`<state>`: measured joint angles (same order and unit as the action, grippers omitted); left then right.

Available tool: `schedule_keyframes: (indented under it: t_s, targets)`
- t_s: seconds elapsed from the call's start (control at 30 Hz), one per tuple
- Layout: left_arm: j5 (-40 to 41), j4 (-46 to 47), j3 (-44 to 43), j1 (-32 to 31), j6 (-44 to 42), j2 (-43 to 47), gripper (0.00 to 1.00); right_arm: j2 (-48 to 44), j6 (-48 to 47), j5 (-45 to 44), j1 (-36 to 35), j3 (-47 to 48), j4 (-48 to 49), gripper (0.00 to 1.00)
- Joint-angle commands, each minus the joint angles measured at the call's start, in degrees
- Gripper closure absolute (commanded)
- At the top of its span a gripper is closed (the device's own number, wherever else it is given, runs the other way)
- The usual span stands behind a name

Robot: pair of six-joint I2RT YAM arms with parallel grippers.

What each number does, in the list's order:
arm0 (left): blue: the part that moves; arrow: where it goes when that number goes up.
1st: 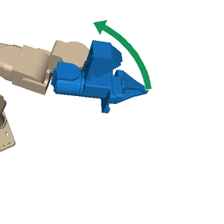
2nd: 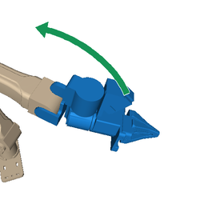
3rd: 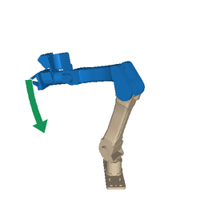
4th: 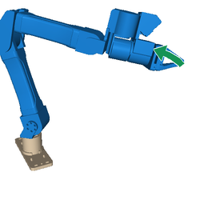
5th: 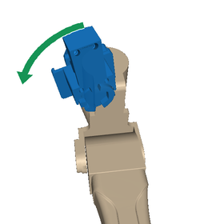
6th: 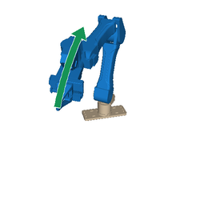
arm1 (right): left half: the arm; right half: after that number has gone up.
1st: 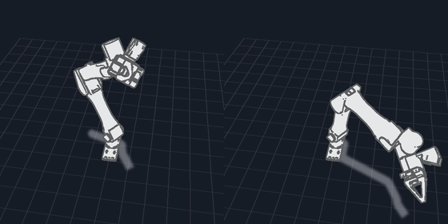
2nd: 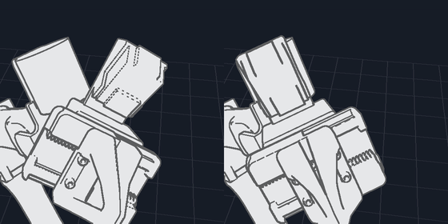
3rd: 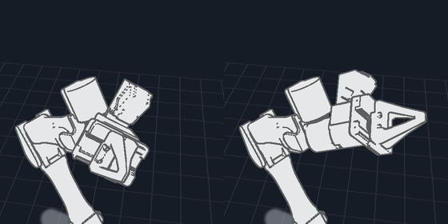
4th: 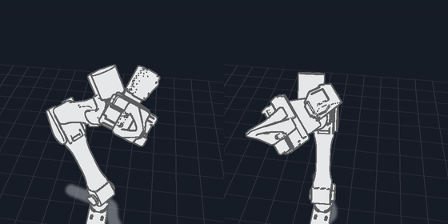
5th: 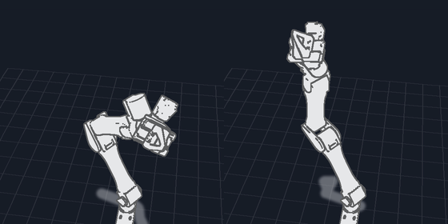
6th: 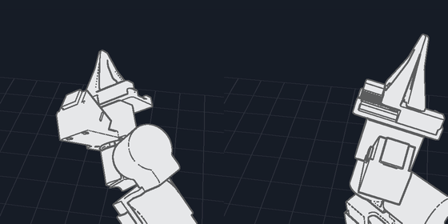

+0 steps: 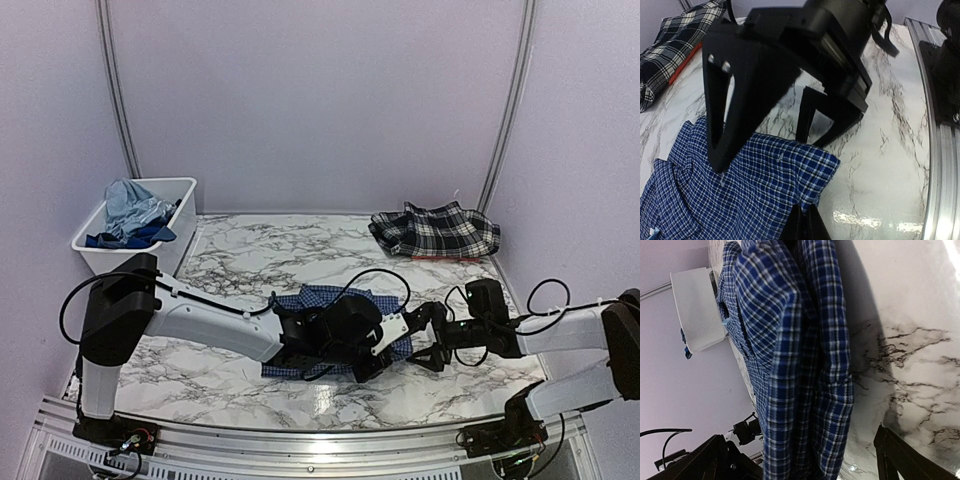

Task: Fold and stack the mixed laundry pile
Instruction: Pick up the square-folded shirt from the center of the board.

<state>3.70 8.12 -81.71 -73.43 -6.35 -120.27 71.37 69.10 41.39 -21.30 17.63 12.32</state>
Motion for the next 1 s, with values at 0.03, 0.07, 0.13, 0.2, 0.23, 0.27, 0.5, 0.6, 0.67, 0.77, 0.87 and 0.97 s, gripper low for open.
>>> schedule_keyframes:
  t_s: [0.03, 0.07, 0.13, 0.2, 0.23, 0.27, 0.5, 0.6, 0.67, 0.77, 0.87, 0.97]
  targets:
    - [0.8, 3.1, -3.1, 1.2, 4.1, -0.1, 0.94, 0.1, 9.6, -8.0, -3.7, 0.0, 6.1, 0.02]
    - [0.6, 3.2, -3.2, 1.3, 4.1, -0.2, 0.94, 0.4, 10.5, -9.3, -4.3, -0.2, 6.9, 0.03]
    - [0.0, 3.3, -3.5, 1.3, 3.8, -0.3, 0.94, 1.2, 12.2, -11.5, -4.9, -0.4, 9.3, 0.06]
    - [-0.2, 3.3, -3.9, 1.3, 3.5, -0.6, 0.93, 3.0, 13.6, -13.7, -5.5, 0.0, 12.2, 0.09]
    - [-0.3, 3.4, -4.0, 1.3, 3.5, -0.7, 0.93, 4.3, 14.0, -14.6, -5.8, 0.9, 14.0, 0.1]
    - [-0.3, 3.4, -4.2, 1.3, 3.5, -0.9, 0.92, 5.9, 13.9, -15.2, -6.1, 1.8, 15.1, 0.12]
    - [-1.8, 3.7, -3.9, 1.4, 2.0, -0.5, 0.92, 17.7, 6.2, -15.3, -6.6, 8.4, 16.6, 0.43]
    - [-1.4, 3.7, -3.2, 1.5, 1.7, 0.0, 0.89, 19.9, 5.6, -15.1, -6.6, 9.2, 18.5, 0.63]
    - [-0.3, 3.7, -2.3, 1.5, 1.9, 0.8, 0.81, 19.3, 3.8, -16.0, -6.4, 10.7, 16.3, 0.76]
    - [1.8, 3.7, 0.6, 2.1, 3.4, 4.7, 0.55, 17.5, -3.5, -18.0, -6.0, 16.0, 7.4, 0.84]
    - [6.0, 4.2, 5.9, 2.9, 5.5, 10.3, 0.31, 18.1, -13.8, -18.9, -5.1, 25.4, -5.6, 0.95]
    - [9.9, 5.0, 12.7, 4.3, 8.9, 16.2, 0.21, 21.9, -26.9, -19.4, -4.7, 36.5, -17.6, 1.0]
